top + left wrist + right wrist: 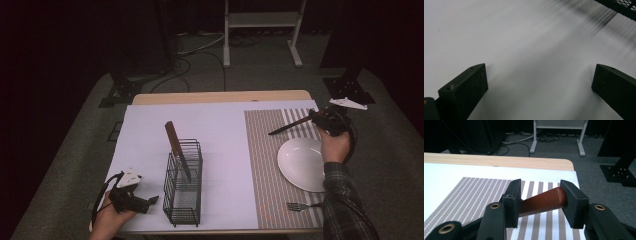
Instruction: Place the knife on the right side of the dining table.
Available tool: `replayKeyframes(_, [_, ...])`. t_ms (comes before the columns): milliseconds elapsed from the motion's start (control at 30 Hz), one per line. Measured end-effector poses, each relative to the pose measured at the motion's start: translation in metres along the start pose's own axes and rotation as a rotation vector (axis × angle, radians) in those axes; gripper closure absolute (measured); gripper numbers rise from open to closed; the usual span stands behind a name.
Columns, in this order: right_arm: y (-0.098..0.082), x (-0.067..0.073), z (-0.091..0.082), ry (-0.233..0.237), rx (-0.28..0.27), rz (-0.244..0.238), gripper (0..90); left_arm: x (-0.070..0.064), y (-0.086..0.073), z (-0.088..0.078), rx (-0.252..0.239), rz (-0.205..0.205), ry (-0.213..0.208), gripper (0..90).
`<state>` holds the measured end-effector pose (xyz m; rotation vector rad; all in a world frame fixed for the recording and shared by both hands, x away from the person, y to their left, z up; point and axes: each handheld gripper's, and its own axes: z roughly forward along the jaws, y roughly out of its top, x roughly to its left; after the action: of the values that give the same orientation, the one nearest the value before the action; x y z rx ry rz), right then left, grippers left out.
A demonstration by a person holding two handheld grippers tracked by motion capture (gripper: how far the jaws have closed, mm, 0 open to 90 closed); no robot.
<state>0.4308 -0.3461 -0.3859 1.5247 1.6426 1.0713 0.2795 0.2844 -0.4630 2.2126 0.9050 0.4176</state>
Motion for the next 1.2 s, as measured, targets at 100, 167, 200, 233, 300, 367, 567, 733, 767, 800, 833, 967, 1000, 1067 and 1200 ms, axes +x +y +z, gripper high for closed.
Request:
replayKeyframes(100, [-0.003, -0.004, 0.001, -0.005, 0.009, 0.011, 51.7, 0.0, 0.0, 0.0, 0.0, 0.0, 0.0, 0.0])
replayKeyframes(167, [-0.005, -0.006, 0.002, -0.008, 0.016, 0.019, 51.2, 0.0, 0.0, 0.0, -0.001, 0.0, 0.0, 0.0])
replayKeyframes(200, [-0.005, -0.006, 0.002, -0.008, 0.016, 0.019, 51.2, 0.0, 0.0, 0.0, -0.001, 0.0, 0.0, 0.0])
replayKeyframes(233, [-0.007, -0.008, 0.003, -0.008, 0.02, 0.029, 51.1, 0.0, 0.0, 0.0, 0.0, 0.0, 0.0, 0.0])
replayKeyframes(300, [-0.009, -0.009, 0.004, -0.007, 0.025, 0.044, 51.1, 0.0, 0.0, 0.0, 0.0, 0.0, -0.001, 0.0])
replayKeyframes(367, [-0.01, -0.011, 0.005, -0.007, 0.024, 0.05, 51.1, 0.0, 0.0, 0.0, 0.0, 0.001, 0.0, 0.0])
replayKeyframes(567, [-0.014, -0.011, 0.007, -0.015, 0.037, 0.051, 47.8, 0.0, 0.0, 0.0, 0.0, 0.001, 0.0, 0.0])
replayKeyframes(733, [-0.017, -0.014, 0.008, -0.014, 0.041, 0.071, 47.7, 0.0, 0.0, 0.0, 0.0, 0.0, 0.0, 0.0])
replayKeyframes(767, [-0.017, -0.014, 0.008, -0.014, 0.044, 0.075, 47.3, 0.0, 0.0, 0.0, 0.0, 0.001, 0.0, 0.0])
replayKeyframes(800, [-0.017, -0.015, 0.009, -0.012, 0.048, 0.074, 46.5, 0.0, 0.0, 0.0, 0.0, 0.001, 0.0, 0.0])
replayKeyframes(833, [-0.018, -0.015, 0.009, -0.012, 0.053, 0.074, 45.7, 0.0, 0.0, 0.0, 0.001, 0.001, -0.001, 0.0])
replayKeyframes(967, [-0.019, -0.016, 0.012, -0.013, 0.067, 0.079, 43.5, 0.0, 0.0, 0.0, 0.0, 0.001, -0.001, 0.0])
replayKeyframes(1000, [-0.019, -0.016, 0.012, -0.013, 0.067, 0.079, 43.5, 0.0, 0.0, 0.0, 0.0, 0.0, -0.001, 0.0])
replayKeyframes(1067, [-0.021, -0.017, 0.014, -0.013, 0.08, 0.086, 41.4, 0.0, 0.0, 0.0, 0.0, 0.001, 0.0, 0.0])
replayKeyframes(1200, [-0.023, -0.019, 0.016, -0.01, 0.092, 0.101, 39.6, 0.0, 0.0, 0.0, 0.0, 0.001, 0.0, 0.0])
